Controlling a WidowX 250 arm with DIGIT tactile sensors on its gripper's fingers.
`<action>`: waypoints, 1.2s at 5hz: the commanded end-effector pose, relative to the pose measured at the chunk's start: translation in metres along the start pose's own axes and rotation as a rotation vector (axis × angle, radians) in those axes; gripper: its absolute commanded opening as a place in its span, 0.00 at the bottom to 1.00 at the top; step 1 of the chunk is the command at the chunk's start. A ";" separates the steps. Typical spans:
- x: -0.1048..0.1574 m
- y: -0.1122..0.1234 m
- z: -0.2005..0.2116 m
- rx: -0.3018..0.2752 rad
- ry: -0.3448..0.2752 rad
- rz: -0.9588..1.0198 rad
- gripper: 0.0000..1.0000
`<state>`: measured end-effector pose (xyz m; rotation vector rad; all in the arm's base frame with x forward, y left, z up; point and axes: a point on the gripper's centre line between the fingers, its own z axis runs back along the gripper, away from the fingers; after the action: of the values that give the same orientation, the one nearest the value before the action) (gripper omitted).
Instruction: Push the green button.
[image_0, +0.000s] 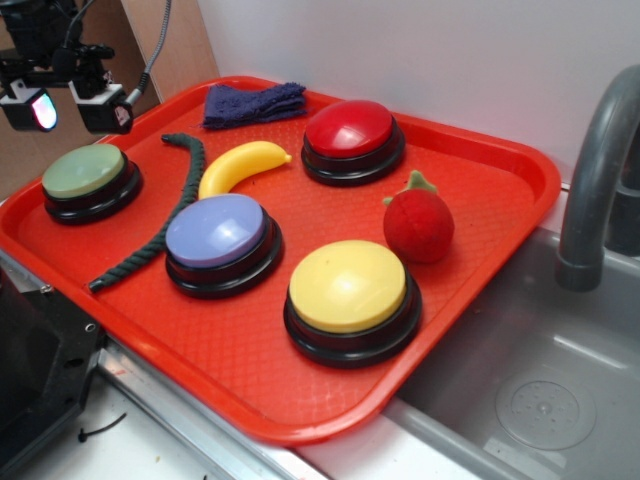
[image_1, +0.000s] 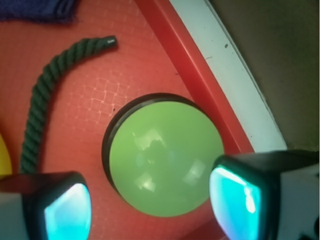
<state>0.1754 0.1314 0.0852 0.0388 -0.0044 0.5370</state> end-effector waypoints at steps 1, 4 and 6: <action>0.005 0.016 0.035 0.025 -0.099 0.008 1.00; 0.007 0.018 0.048 0.005 -0.108 0.006 1.00; 0.005 0.017 0.056 -0.006 -0.108 0.003 1.00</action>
<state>0.1717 0.1309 0.1192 0.0267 -0.0277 0.5098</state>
